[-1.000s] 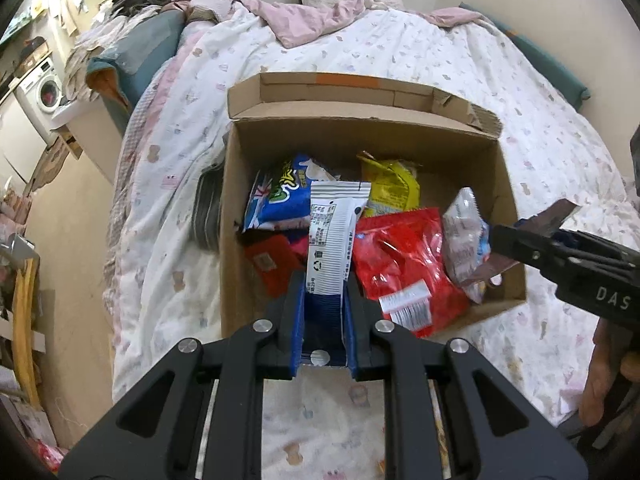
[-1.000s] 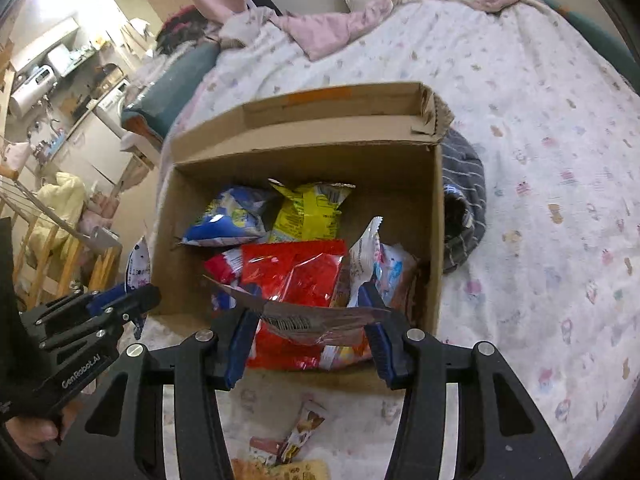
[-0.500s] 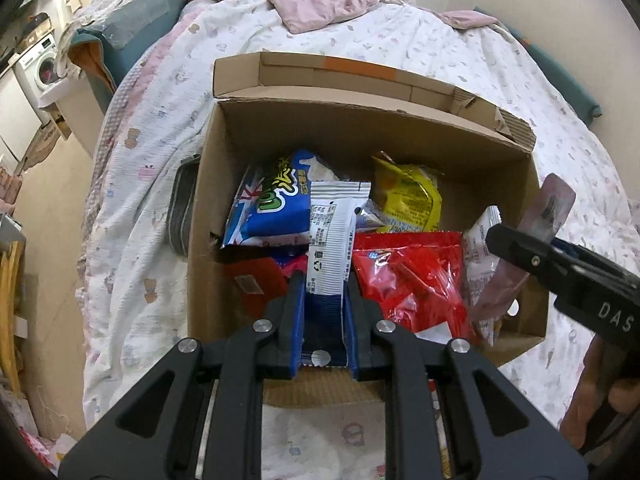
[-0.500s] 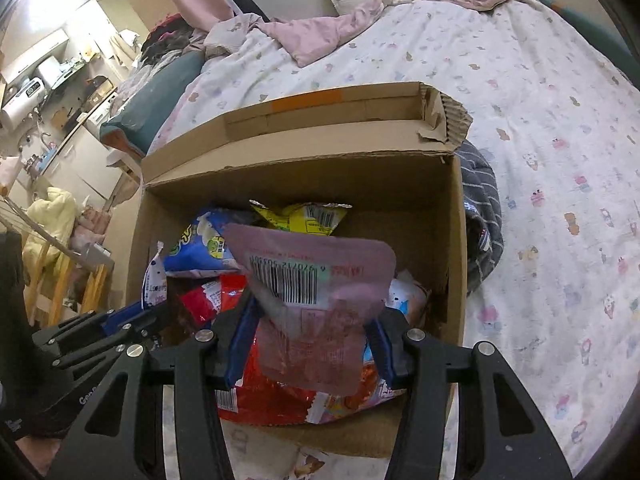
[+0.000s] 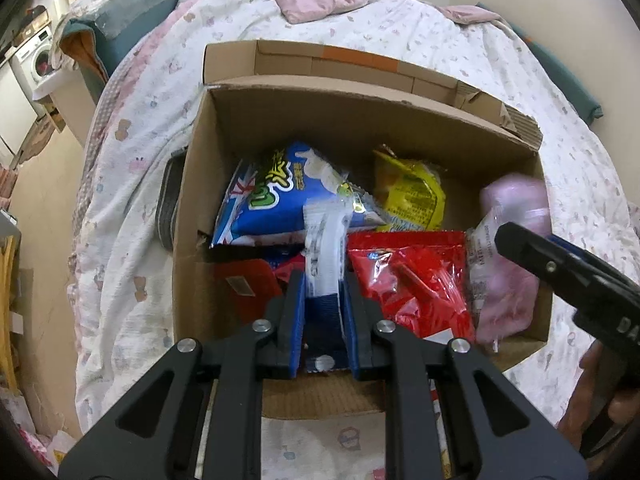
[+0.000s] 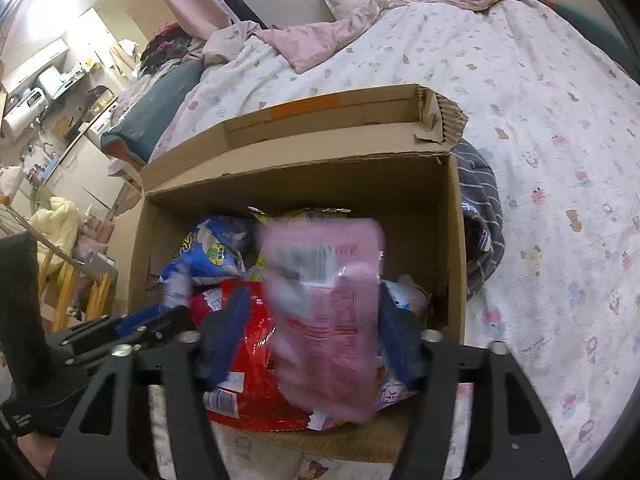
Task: Organize snacks
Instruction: 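Lower both items into the box and open both grippers, then move both grippers down to the snacks beside the box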
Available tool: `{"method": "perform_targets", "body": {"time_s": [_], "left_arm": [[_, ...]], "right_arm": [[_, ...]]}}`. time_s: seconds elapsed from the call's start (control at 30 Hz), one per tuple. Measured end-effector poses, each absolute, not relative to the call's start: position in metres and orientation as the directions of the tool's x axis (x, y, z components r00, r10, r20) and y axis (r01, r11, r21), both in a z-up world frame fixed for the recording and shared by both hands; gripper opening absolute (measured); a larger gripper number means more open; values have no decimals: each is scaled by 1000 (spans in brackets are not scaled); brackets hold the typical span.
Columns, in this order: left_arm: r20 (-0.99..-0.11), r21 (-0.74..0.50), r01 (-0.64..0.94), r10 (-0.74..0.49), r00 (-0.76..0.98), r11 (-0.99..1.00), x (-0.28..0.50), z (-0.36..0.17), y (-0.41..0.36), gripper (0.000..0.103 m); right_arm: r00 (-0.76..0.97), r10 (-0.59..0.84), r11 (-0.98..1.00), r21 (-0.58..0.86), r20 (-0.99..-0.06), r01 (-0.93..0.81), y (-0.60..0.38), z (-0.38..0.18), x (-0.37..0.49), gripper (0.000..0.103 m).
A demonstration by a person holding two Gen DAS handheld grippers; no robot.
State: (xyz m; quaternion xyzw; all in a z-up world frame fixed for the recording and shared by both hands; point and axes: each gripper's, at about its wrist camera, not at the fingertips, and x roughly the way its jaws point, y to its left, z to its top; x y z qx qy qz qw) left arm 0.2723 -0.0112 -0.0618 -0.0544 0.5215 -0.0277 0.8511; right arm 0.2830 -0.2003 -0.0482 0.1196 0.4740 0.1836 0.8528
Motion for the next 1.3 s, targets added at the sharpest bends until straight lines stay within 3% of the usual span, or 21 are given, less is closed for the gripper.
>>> {"method": "perform_targets", "body": {"time_s": [0.03,0.07,0.1,0.13,0.17,0.2,0.97,1.3], "left_arm": [[-884,-125,-8,-108,454,992,272,-61,-11,23],[-883,-125,-7,-108,457,992,271,-60,-11,38],[-879,-123,-8,-105,465,992,270,-58,-11,48],[-875,-120,-11,-100,473,993,269,-56,-10,66],[-868,-112,-19,-88,489,994,268,-53,-10,77],[-861,-102,-26,-75,503,994,267,-50,-9,79],[-860,-79,-24,-56,508,997,261,-48,-11,80],[-841,-18,-23,-3,541,1000,236,-42,-18,80]], "right_arm": [[495,428,903,385,-756,-192,-202,-47,282,89],[517,423,904,387,-745,-181,-205,-44,280,91],[529,421,904,388,-737,-178,-206,-42,280,91],[531,429,900,395,-731,-183,-207,-41,280,92],[527,436,897,400,-729,-189,-207,-40,280,92],[524,440,895,401,-729,-193,-207,-40,281,92],[524,457,885,426,-718,-189,-213,-41,279,92],[559,430,899,396,-709,-189,-226,-25,241,92]]}}
